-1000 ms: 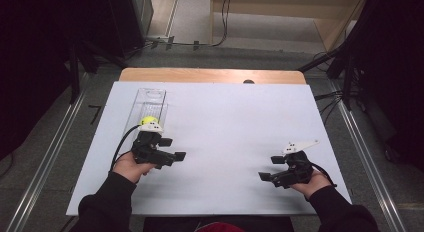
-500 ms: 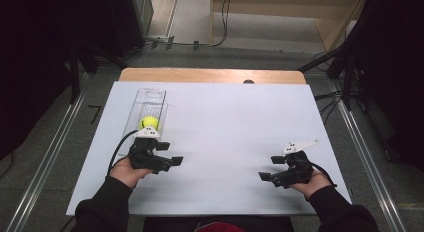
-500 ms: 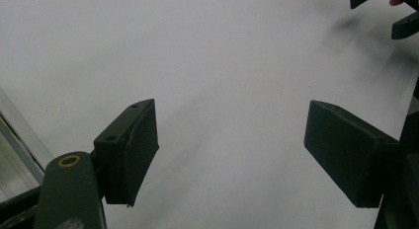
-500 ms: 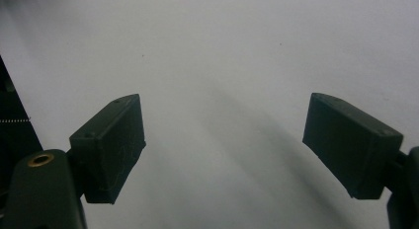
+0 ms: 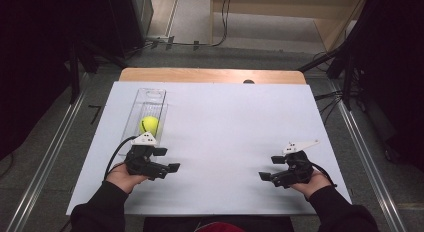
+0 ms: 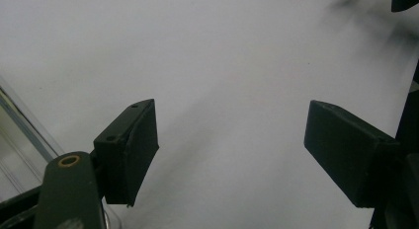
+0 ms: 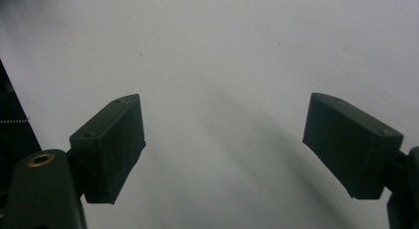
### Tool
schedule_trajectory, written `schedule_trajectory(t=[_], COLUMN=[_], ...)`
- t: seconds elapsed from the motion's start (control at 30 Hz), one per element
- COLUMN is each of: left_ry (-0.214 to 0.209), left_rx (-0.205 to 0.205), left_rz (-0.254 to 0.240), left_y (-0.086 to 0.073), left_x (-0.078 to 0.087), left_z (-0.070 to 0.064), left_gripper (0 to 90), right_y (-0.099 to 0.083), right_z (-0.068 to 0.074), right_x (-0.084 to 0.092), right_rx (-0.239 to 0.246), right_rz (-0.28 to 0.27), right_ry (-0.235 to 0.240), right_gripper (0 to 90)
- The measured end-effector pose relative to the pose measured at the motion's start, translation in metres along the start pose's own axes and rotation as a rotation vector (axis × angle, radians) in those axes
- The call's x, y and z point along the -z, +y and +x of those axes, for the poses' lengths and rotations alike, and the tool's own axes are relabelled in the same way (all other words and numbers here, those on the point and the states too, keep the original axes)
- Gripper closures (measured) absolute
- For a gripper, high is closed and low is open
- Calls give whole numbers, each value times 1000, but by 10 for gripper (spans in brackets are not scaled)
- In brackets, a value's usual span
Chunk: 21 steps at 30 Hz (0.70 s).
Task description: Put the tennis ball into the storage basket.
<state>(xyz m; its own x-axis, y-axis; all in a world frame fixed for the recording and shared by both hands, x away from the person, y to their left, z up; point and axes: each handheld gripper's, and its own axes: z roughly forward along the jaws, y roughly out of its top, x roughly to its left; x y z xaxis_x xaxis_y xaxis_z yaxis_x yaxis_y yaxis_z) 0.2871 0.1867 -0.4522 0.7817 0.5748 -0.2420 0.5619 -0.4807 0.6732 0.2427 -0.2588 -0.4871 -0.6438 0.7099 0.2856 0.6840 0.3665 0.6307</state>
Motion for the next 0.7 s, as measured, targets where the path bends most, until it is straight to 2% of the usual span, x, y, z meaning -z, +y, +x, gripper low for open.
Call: schedule_trajectory(t=[0.3, 0.53, 0.7], left_ry=[-12, -19, -23], left_rx=[2, -18, -22], left_rz=[-10, 35, 33], left_y=[-7, -12, -13], left_x=[6, 5, 4], left_z=[-3, -7, -7], left_gripper=[216, 216, 216], right_y=[0, 0, 0], right_z=[0, 0, 0], right_x=[0, 0, 0], right_rx=[-3, -3, -2], right_rz=[1, 2, 1], right_ry=[-1, -2, -1], right_gripper=[142, 142, 142])
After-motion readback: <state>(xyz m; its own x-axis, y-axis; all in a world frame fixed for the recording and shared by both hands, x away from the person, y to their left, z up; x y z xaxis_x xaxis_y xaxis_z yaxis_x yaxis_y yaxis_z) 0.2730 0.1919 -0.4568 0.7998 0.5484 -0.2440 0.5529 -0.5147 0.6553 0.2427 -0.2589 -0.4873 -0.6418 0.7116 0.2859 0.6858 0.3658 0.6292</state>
